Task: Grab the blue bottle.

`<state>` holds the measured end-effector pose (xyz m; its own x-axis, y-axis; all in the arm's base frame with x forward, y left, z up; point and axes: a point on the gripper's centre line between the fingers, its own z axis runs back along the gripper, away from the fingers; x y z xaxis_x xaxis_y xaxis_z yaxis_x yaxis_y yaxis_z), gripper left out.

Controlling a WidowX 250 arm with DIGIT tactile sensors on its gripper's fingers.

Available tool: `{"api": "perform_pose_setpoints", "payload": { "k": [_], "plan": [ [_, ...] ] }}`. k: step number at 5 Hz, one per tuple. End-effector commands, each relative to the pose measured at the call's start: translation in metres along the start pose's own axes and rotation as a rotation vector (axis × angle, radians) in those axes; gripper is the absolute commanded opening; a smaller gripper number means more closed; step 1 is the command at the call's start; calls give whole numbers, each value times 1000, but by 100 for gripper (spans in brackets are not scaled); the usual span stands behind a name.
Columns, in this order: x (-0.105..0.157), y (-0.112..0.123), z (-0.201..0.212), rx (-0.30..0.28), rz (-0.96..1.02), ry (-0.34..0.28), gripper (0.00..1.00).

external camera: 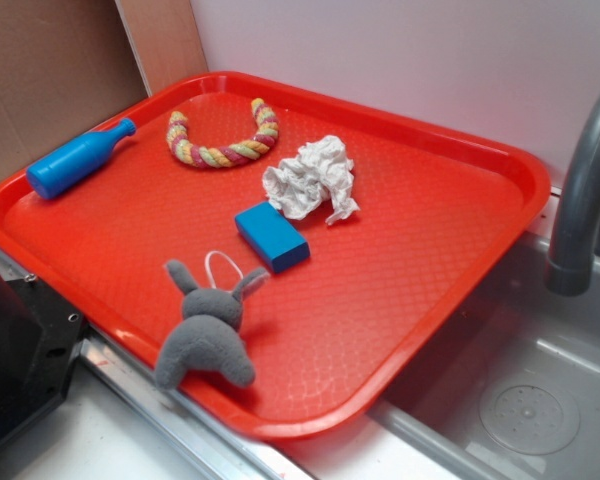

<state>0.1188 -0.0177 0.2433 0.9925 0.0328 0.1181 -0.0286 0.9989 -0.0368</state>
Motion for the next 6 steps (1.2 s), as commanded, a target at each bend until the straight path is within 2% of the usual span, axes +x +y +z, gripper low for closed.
{"api": "perform_pose_setpoints", "payload": {
  "k": [1,2,3,4,5,6],
  "plan": [
    [0,0,0,0,0,0,100],
    [10,51,-50,76,59,15,100],
    [6,106,-95,141,76,23,100],
    [5,150,-126,175,39,47,100],
    [7,178,-159,168,17,71,100],
    [10,192,-177,140,21,66,100]
  ]
}}
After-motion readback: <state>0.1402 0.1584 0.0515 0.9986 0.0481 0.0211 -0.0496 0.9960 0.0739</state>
